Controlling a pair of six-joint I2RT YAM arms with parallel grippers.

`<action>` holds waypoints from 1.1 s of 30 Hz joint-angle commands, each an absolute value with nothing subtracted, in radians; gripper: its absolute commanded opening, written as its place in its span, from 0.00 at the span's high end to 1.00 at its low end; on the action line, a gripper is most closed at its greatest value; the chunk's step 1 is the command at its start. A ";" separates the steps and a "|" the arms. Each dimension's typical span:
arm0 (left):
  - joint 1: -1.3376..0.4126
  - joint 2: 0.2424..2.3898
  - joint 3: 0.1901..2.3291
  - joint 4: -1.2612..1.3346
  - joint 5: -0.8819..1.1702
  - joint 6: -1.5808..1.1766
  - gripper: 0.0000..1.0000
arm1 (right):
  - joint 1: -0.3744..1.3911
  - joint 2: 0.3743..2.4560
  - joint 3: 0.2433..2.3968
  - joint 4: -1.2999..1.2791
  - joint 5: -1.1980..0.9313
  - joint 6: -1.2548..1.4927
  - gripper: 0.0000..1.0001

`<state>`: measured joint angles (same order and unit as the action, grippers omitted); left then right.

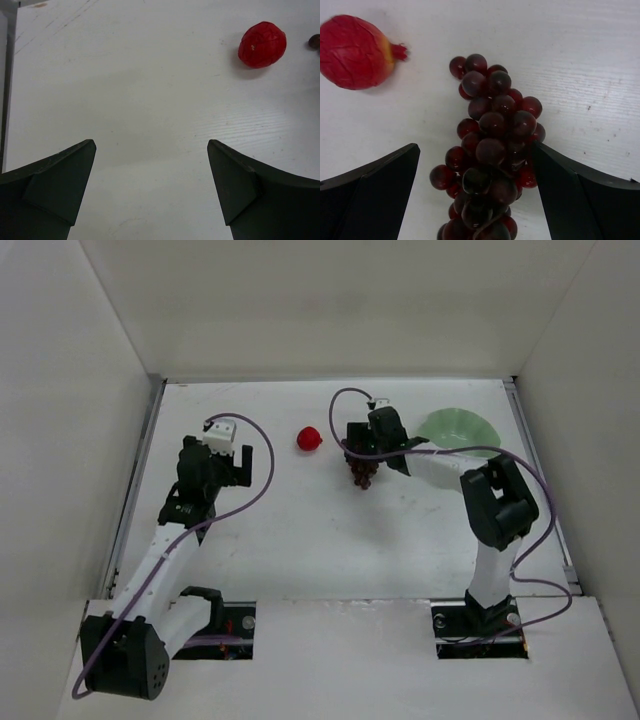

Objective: Place and organize the fake fruits in the fruit bowl

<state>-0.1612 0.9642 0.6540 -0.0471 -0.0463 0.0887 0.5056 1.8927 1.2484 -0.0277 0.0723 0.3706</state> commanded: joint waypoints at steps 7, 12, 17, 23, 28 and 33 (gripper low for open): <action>-0.171 0.962 0.638 0.018 -0.040 0.067 0.00 | 0.519 1.872 1.263 -0.095 0.052 0.370 0.72; -0.191 0.968 0.647 0.021 -0.040 0.089 0.00 | 0.522 1.683 1.213 -0.037 0.060 0.387 0.91; -0.246 1.020 0.695 0.015 -0.035 0.136 0.00 | 0.386 1.441 1.152 -0.043 0.202 0.410 0.92; -0.307 1.211 0.889 0.014 0.032 0.209 0.00 | 0.173 1.400 1.131 -0.129 0.262 0.333 0.89; -0.350 1.435 1.107 0.040 0.067 0.206 0.00 | 0.044 1.482 1.123 -0.094 0.209 0.359 0.77; -0.406 1.623 1.255 0.074 0.058 0.216 0.00 | -0.021 1.525 1.124 -0.066 0.103 0.399 0.23</action>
<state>-0.3782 1.5715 1.1881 0.0277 0.0372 0.2005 -0.0055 1.5490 1.1130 -0.1081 0.1761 0.3779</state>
